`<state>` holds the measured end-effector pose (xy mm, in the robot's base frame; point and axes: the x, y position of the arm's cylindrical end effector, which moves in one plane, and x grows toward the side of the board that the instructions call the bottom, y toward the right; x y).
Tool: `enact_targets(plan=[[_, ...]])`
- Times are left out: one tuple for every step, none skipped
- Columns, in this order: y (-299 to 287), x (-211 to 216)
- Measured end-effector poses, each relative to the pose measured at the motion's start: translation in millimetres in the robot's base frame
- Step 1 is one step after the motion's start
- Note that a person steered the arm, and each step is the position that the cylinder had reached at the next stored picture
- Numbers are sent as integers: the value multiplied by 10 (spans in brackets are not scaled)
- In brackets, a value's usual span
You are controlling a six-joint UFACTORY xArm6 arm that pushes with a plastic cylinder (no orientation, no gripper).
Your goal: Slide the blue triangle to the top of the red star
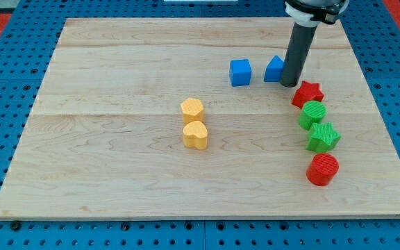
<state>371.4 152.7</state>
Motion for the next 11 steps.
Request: enact_targets(plan=[[-170,84],[-447,45],[-645,-151],[-658,-380],[-395,-340],[-166,-261],[-57,-169],[-197,-150],[-700,187],[-1051,114],[-960,-290]])
